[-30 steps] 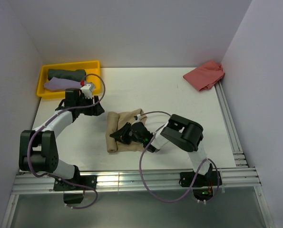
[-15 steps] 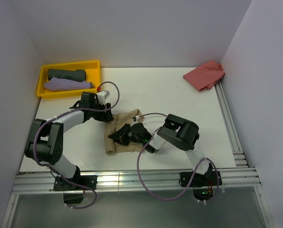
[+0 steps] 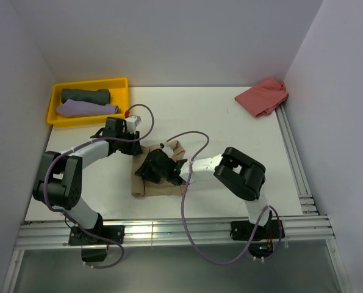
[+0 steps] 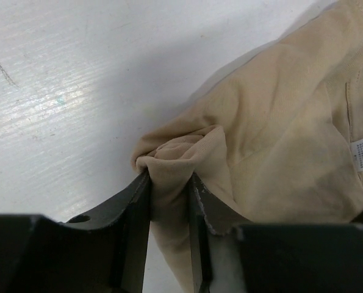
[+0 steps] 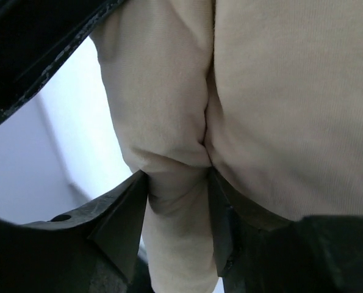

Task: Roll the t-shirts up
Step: Roll the tshirt

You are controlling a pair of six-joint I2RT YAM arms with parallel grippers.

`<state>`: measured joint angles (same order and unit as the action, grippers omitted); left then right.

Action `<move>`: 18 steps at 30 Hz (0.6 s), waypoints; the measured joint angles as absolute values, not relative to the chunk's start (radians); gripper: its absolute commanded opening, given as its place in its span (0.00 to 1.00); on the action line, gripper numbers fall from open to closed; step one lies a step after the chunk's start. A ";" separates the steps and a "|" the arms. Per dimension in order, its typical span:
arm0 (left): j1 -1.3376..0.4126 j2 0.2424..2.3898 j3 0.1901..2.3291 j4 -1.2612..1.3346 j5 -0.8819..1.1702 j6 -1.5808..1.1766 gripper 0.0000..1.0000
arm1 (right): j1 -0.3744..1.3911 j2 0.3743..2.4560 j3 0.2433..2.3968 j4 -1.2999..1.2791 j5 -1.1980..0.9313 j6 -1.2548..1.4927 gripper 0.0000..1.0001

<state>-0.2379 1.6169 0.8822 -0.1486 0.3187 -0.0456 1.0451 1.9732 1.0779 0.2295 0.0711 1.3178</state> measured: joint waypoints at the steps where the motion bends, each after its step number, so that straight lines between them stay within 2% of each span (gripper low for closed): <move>1: -0.239 1.617 0.883 -0.149 0.316 -0.046 0.31 | 1.059 1.973 1.115 0.154 0.111 1.306 0.53; 9: -0.240 1.617 0.884 -0.151 0.314 -0.046 0.31 | 1.172 1.982 1.432 -0.382 0.416 1.269 0.54; 13: -0.241 1.617 0.885 -0.154 0.312 -0.046 0.31 | 1.222 2.003 1.545 -0.556 0.532 1.266 0.53; 18: -0.242 1.617 0.887 -0.156 0.308 -0.046 0.32 | 1.265 2.055 1.645 -0.657 0.603 1.247 0.53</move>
